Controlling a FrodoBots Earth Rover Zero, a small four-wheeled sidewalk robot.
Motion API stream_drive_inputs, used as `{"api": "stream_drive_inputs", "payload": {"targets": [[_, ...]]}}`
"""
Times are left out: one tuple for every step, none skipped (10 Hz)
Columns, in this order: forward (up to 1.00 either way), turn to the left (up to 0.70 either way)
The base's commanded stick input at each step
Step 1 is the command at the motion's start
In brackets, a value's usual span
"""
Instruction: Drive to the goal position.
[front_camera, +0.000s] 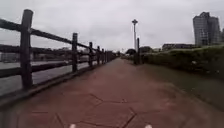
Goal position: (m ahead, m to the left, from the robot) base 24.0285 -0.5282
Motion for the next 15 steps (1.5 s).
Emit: {"api": "stream_drive_inputs", "payload": {"targets": [[1.0,-0.08],[1.0,0.0],[1.0,0.0],[1.0,0.0],[1.0,0.0],[1.0,0.0],[1.0,0.0],[1.0,0.0],[1.0,0.0],[1.0,0.0],[1.0,0.0],[1.0,0.0],[1.0,0.0],[1.0,0.0],[1.0,0.0]]}}
